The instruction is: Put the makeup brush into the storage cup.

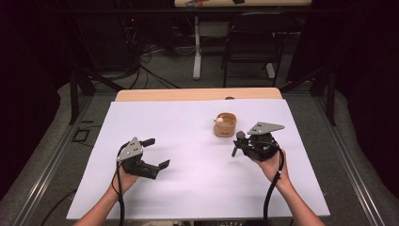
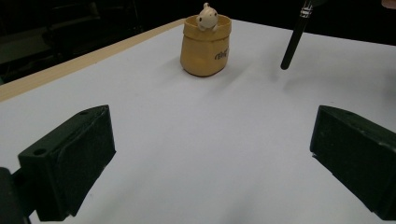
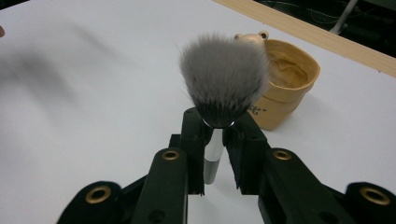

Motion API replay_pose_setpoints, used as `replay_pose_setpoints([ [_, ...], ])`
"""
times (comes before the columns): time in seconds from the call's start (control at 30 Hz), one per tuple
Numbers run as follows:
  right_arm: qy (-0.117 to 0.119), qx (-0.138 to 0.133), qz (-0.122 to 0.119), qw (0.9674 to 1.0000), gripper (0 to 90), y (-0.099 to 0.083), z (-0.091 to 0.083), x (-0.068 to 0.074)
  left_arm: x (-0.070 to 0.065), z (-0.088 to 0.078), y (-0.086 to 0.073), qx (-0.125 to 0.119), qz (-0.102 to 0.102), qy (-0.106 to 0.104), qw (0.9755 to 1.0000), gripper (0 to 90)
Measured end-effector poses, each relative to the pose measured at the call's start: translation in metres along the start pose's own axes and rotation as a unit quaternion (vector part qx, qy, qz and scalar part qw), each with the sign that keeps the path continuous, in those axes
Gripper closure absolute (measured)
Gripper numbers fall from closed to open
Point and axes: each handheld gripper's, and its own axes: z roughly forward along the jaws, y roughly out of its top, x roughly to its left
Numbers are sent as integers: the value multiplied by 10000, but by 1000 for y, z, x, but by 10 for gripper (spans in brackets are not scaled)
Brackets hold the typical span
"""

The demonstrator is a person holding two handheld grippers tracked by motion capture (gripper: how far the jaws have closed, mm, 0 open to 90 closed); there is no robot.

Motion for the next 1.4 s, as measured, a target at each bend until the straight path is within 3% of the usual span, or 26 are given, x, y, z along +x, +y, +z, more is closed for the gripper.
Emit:
replay_pose_setpoints([
  [0.03, -11, -6, -3, 10000, 770, 0, 0, -1, 2, -2, -1, -28, -17, -71, 10000, 2],
  [0.13, -55, 17, -9, 10000, 770, 1, -2, -2, 3, -5, -2, -14, -24, 34, 10000, 2],
  [0.63, -204, 136, -71, 9997, 770, 8, -2, -9, 3, -3, -3, -5, -37, 28, 10000, 2],
  [1.4, -324, 80, -68, 9994, 771, 43, -7, -22, 6, -3, -4, 28, -68, 28, 10000, 3],
])
